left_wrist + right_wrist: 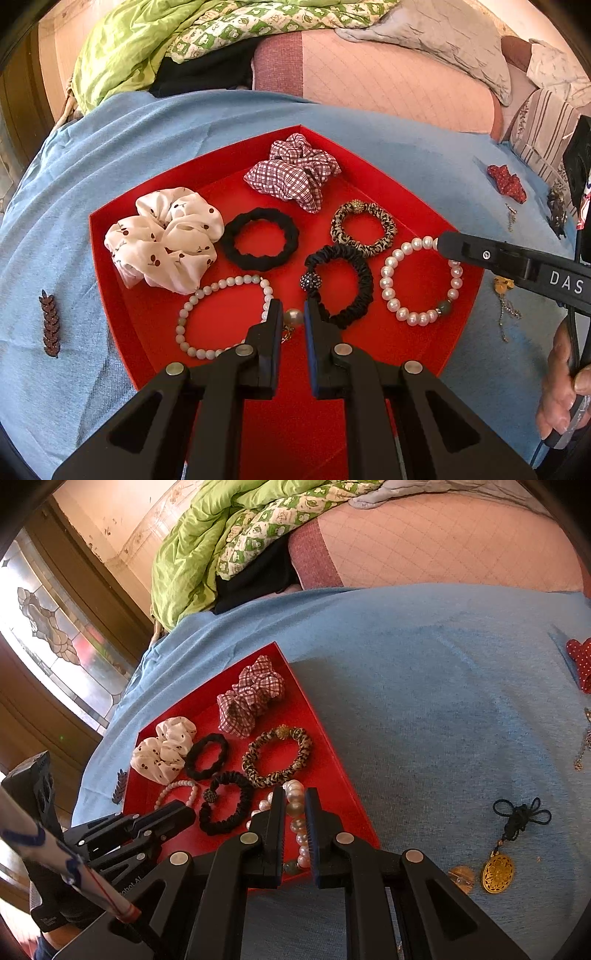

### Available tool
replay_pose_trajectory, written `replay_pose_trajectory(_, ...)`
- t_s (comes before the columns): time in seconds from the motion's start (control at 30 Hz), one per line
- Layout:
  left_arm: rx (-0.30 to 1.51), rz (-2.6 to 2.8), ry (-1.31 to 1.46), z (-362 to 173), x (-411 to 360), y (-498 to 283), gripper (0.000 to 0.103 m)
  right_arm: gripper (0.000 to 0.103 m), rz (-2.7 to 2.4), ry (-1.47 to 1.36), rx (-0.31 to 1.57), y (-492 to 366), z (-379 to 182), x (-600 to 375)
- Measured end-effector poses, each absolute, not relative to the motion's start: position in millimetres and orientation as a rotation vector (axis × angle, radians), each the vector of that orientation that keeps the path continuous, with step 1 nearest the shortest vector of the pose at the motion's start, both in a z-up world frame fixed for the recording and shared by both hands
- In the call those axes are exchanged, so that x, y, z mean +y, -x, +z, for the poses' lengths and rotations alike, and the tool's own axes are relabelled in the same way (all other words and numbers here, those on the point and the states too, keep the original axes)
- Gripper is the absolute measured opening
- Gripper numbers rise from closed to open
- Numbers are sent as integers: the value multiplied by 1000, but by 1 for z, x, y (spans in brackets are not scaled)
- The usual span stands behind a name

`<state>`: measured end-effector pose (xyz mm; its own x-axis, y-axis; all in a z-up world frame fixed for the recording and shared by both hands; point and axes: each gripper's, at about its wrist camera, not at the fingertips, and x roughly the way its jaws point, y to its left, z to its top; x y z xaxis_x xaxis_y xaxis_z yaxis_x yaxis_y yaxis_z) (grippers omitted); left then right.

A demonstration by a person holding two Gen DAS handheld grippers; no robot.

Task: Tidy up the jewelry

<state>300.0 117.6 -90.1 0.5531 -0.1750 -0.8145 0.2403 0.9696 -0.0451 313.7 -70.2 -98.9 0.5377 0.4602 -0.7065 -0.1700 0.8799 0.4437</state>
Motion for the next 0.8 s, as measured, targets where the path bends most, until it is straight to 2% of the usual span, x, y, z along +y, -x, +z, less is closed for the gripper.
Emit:
replay_pose_trajectory(0.7, 958, -241, -95, -90, 113, -298, 11, 12, 383, -342, 935, -314, -99, -72)
replay_pose_trajectory(0.8, 961, -240, -102, -91, 112, -299, 15, 12, 383, -341, 935, -314, -99, -72)
